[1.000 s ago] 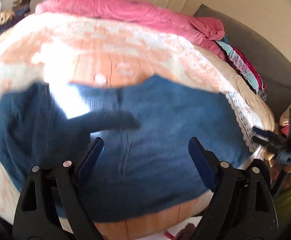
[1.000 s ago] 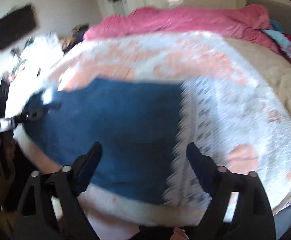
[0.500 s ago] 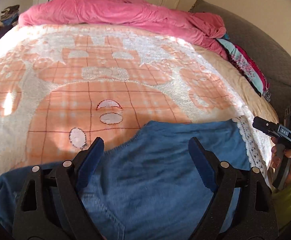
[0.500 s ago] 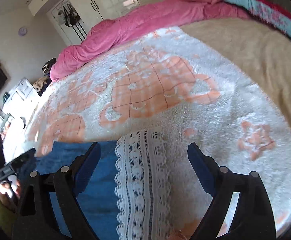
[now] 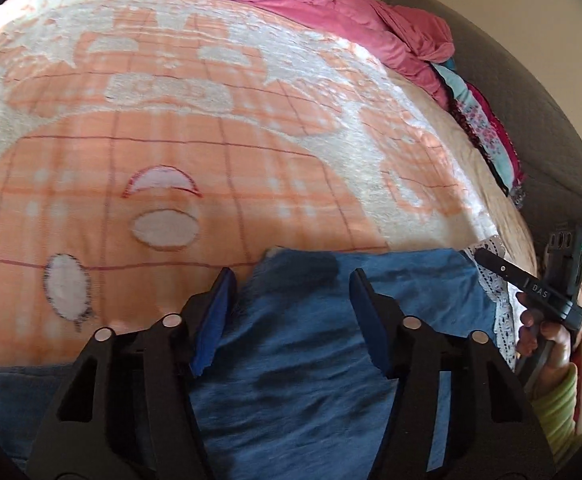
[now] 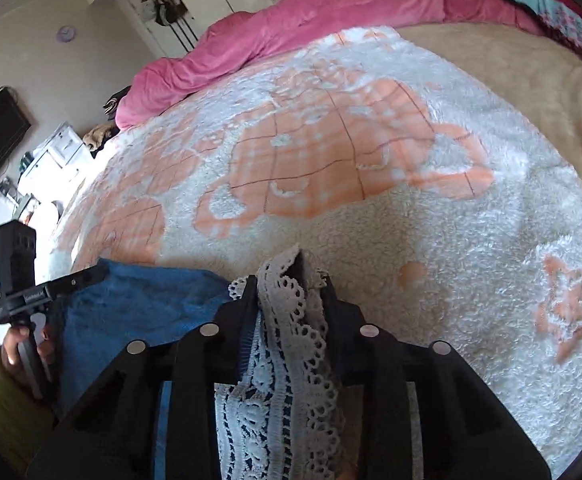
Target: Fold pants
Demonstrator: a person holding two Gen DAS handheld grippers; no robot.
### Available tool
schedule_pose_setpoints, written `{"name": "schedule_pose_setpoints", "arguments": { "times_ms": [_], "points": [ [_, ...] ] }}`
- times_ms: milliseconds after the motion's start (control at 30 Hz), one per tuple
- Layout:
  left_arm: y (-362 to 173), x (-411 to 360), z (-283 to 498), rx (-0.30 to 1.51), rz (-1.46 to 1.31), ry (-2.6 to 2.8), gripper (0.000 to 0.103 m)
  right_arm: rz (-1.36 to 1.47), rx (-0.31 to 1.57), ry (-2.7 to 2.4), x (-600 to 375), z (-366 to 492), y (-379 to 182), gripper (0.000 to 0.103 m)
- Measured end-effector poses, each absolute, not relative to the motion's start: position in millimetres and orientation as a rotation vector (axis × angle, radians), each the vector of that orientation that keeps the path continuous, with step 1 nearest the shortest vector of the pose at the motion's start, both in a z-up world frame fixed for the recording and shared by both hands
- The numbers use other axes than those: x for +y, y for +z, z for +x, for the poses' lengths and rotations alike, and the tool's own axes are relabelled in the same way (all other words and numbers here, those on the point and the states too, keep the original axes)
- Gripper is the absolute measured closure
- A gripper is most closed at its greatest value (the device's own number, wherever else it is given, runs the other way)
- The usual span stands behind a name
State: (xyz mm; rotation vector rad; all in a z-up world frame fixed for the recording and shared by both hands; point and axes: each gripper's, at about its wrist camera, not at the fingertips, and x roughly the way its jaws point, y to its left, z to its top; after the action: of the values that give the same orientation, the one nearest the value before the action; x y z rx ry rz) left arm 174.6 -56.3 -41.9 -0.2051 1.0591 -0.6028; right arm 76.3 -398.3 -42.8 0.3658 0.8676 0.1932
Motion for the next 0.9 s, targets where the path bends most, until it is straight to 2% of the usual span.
{"name": "schedule_pose_setpoints", "arguments": {
  "times_ms": [33,67,100,133,233,400,667,700,767,833,867,900],
  "points": [
    [-42.3,-60.0,172.9,1.063,-0.196,-0.607,0.072,0.349,0.851,0.195,-395.5,73.7,-39.2,0.078],
    [-41.8,-62.3,171.5,1.061,-0.18,-0.6,0.076,0.323,0.828,0.195,-392.2,70.8,-34.0,0.08],
    [-40.9,-63.2,171.5,1.056,-0.176,-0.595,0.091,0.302,0.81,0.196,-389.7,68.9,-30.0,0.081],
    [-40.5,-61.6,171.6,1.063,-0.201,-0.607,0.099,0.277,0.786,0.195,-386.6,66.1,-24.6,0.082],
    [-26.9,-58.0,169.3,1.006,-0.225,-0.589,0.101,0.178,0.746,0.165,-379.2,64.5,-11.4,0.083],
    [-4.5,-73.8,174.0,0.911,-0.093,-0.522,0.101,0.035,0.773,0.121,-371.7,98.1,-5.7,0.083],
    [-44.4,-74.9,186.7,0.967,-0.046,-0.454,0.097,-0.074,0.897,0.065,-368.4,124.1,-54.4,0.082],
    [-46.4,-72.6,187.2,0.968,-0.061,-0.461,0.097,-0.076,0.895,0.057,-368.5,124.1,-54.3,0.08],
    [-47.1,-67.3,189.2,0.97,-0.095,-0.473,0.096,-0.106,0.884,0.014,-366.0,124.1,-55.4,0.066],
    [-46.2,-62.4,187.7,0.962,-0.124,-0.48,0.093,-0.125,0.86,-0.017,-364.2,120.5,-53.1,0.06],
    [-43.7,-58.9,184.3,0.956,-0.133,-0.474,0.09,-0.121,0.824,-0.037,-366.3,114.2,-46.7,0.05],
    [-38.8,-54.9,178.5,0.949,-0.134,-0.454,0.076,-0.102,0.789,-0.046,-369.4,106.2,-39.8,0.049]
  ]
}}
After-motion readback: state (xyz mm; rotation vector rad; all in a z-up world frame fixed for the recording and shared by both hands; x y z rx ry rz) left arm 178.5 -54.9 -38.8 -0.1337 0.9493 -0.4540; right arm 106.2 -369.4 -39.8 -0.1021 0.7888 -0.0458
